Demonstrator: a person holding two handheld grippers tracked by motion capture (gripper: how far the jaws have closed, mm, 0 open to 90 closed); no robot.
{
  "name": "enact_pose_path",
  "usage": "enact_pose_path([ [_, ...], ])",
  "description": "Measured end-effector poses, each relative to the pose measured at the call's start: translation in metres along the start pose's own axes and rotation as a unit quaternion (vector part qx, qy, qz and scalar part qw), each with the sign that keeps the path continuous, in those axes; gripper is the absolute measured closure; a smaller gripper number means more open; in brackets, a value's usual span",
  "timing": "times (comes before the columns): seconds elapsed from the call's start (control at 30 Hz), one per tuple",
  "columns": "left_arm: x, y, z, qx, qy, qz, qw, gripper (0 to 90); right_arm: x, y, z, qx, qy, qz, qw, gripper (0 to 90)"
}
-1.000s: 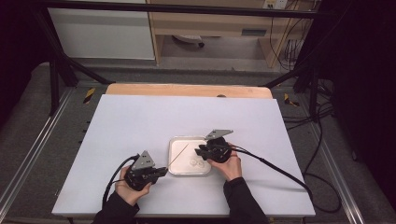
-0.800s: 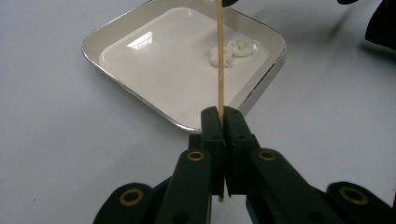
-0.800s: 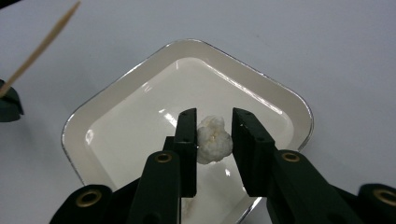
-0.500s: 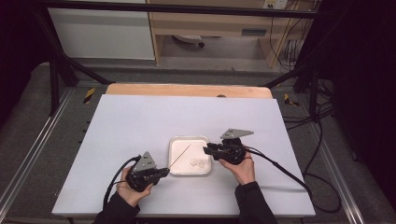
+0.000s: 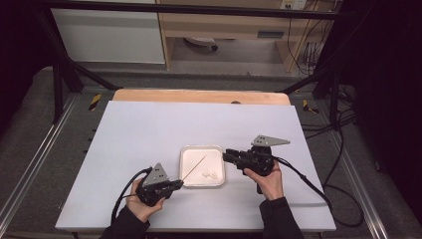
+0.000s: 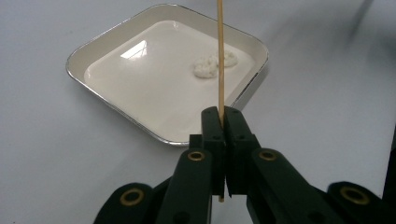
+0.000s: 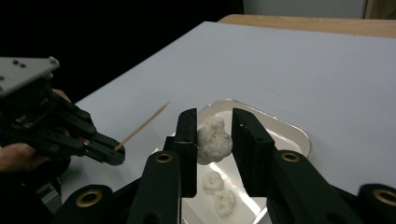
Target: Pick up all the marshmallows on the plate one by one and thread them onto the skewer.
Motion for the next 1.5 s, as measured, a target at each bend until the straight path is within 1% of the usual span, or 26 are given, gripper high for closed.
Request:
enact_pose_path([
  [0.07, -0.001, 0.000, -0.001, 0.000, -0.002, -0.003, 1.0000, 88.5, -0.002, 0.001, 0.001, -0.008, -0.007, -0.009, 0.9999, 72.6],
  [0.2, -0.003, -0.001, -0.004, 0.001, -0.006, -0.011, 0.9999, 88.5, -0.005, -0.002, 0.002, -0.013, -0.011, -0.015, 0.9997, 72.5],
  [0.37, -0.005, -0.002, -0.006, 0.002, -0.008, -0.015, 0.9998, 88.5, -0.008, -0.007, 0.005, -0.031, -0.024, -0.026, 0.9989, 72.6],
  [0.53, -0.006, -0.001, -0.008, 0.004, -0.010, -0.022, 0.9997, 88.4, -0.013, -0.012, 0.010, -0.050, -0.027, -0.030, 0.9980, 72.5],
  [0.6, -0.006, -0.001, -0.008, 0.004, -0.011, -0.024, 0.9996, 88.5, -0.013, -0.014, 0.012, -0.057, -0.029, -0.027, 0.9976, 72.4],
  [0.87, -0.006, 0.000, -0.009, 0.006, -0.015, -0.028, 0.9995, 88.5, -0.013, -0.021, 0.014, -0.067, -0.031, -0.021, 0.9970, 72.3],
  [1.0, -0.006, 0.000, -0.010, 0.009, -0.020, -0.030, 0.9993, 88.5, -0.012, -0.021, 0.015, -0.077, -0.035, -0.016, 0.9963, 72.3],
  [1.13, -0.006, -0.001, -0.010, 0.012, -0.025, -0.026, 0.9993, 88.6, -0.011, -0.022, 0.015, -0.087, -0.037, -0.012, 0.9955, 72.6],
  [1.27, -0.007, 0.000, -0.010, 0.012, -0.027, -0.029, 0.9991, 88.6, -0.013, -0.021, 0.015, -0.087, -0.040, -0.021, 0.9952, 73.5],
  [1.37, -0.006, 0.000, -0.010, 0.014, -0.031, -0.028, 0.9990, 88.6, -0.013, -0.021, 0.015, -0.089, -0.043, -0.021, 0.9949, 73.8],
  [1.5, -0.007, 0.001, -0.010, 0.013, -0.030, -0.030, 0.9990, 88.6, -0.014, -0.020, 0.015, -0.086, -0.041, -0.027, 0.9951, 74.3],
])
Point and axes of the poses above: each handheld gripper's, and its own axes: y roughly backward along the jaws, x roughly out of its underside, z roughly to its left, the point moved 2 cm from there along -y, roughly forward along the jaws, and after that the axes turned 1 degree about x, right-handed, at the moved point
